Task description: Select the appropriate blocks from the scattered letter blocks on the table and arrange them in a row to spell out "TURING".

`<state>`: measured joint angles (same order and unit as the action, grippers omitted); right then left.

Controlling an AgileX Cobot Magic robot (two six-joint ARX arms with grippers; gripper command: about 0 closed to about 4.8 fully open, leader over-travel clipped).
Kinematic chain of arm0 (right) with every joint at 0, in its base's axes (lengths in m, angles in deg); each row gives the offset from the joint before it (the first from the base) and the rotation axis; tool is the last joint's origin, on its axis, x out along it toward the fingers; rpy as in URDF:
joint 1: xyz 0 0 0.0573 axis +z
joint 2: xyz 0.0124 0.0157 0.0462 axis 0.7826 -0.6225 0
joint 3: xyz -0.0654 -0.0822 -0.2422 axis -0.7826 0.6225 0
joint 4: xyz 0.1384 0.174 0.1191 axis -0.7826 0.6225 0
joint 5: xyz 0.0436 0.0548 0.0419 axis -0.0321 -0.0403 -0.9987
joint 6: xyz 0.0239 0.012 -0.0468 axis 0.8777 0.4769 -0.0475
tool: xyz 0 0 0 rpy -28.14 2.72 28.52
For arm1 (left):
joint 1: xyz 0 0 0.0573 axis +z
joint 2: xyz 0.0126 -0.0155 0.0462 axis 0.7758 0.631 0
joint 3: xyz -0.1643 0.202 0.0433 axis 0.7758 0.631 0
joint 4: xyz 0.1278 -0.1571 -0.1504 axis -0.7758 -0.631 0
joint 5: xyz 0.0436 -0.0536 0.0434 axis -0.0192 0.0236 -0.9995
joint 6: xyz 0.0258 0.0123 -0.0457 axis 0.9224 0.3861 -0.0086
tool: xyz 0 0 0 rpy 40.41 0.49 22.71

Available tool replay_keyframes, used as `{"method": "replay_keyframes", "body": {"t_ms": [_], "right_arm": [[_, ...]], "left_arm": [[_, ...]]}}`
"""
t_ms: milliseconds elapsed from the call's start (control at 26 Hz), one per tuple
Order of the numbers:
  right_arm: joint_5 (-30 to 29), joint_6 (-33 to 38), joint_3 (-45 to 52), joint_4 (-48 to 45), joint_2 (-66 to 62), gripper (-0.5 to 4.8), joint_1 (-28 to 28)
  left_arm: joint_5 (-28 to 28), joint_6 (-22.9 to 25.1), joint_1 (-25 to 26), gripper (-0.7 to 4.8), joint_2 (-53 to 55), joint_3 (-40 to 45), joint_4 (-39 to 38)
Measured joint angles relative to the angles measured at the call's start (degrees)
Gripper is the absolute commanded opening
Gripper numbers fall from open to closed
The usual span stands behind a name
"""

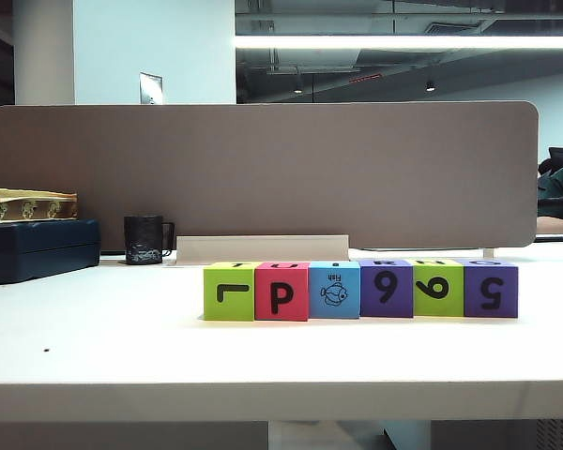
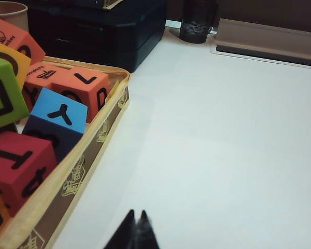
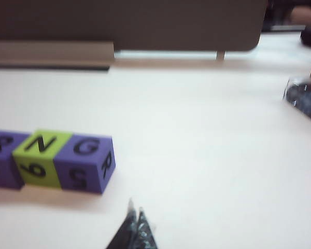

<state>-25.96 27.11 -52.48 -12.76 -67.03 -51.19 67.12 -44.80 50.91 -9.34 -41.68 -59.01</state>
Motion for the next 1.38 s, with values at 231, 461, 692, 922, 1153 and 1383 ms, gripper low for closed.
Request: {"method": "replay_keyframes", "body": {"t_ms": [231,461,692,922,1153,1383], "right_arm": [[0.4,0.0,0.0,4.6,0.0,-0.01,0.0],[1.0,0.0,0.0,5.9,0.0,-0.01,0.0],[1.5,0.0,0.0,6.0,0.0,-0.01,0.0],[1.5,0.0,0.0,6.0,0.0,-0.01,0.0],[1.6,0.0,0.0,6.0,0.0,-0.01,0.0],[1.6,0.0,0.0,6.0,0.0,-0.01,0.0]], "left_arm": [[0.0,0.0,0.0,-0.05,0.0,0.0,0.0],[0.0,0.0,0.0,-0.05,0.0,0.0,0.0],[0.0,0.0,0.0,-0.05,0.0,0.0,0.0],[0.0,0.0,0.0,-0.05,0.0,0.0,0.0],[0.0,0.0,0.0,-0.05,0.0,0.0,0.0],[0.0,0.0,0.0,-0.05,0.0,0.0,0.0]]}}
